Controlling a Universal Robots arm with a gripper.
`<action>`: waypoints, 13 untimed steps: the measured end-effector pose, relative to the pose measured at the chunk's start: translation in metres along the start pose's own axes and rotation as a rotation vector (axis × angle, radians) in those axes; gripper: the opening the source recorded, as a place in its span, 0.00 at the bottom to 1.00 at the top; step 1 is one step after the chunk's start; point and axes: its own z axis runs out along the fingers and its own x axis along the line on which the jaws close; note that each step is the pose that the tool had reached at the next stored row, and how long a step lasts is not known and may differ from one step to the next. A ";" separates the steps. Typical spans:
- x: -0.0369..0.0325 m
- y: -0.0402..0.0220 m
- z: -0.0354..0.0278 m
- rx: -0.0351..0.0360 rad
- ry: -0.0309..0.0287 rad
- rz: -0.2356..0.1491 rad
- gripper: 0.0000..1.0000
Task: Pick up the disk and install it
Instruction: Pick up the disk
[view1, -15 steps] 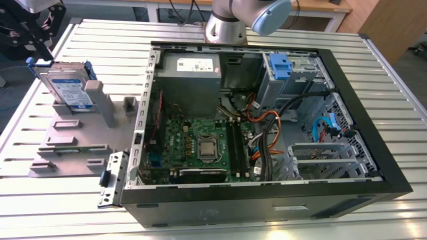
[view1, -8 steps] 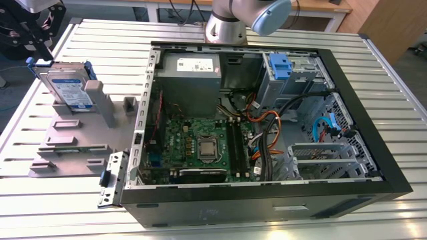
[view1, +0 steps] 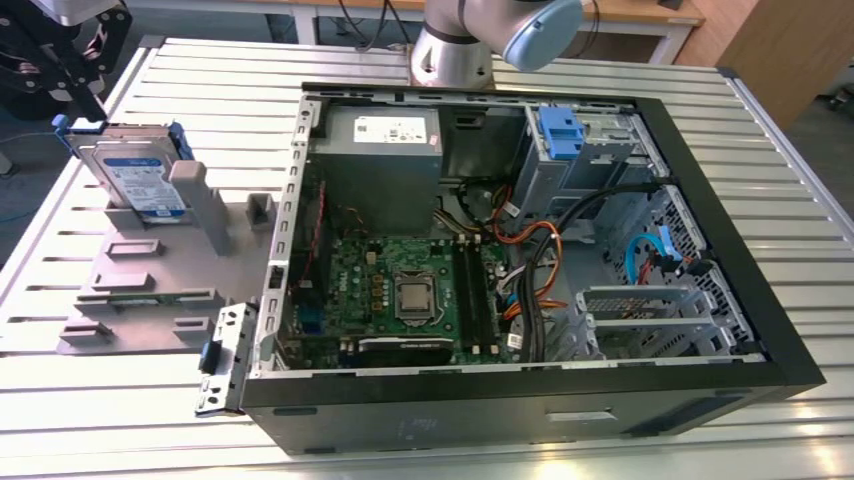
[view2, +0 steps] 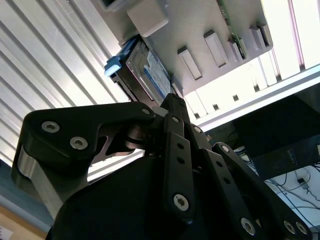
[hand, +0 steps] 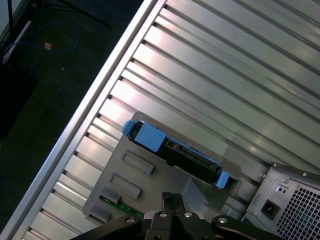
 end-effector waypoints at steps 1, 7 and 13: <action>0.0000 0.0000 0.0000 0.0000 0.0000 -0.001 0.11; 0.0000 0.0000 0.0000 0.0000 0.0001 -0.004 0.11; 0.0000 0.0000 0.0000 -0.0001 0.0003 -0.007 0.11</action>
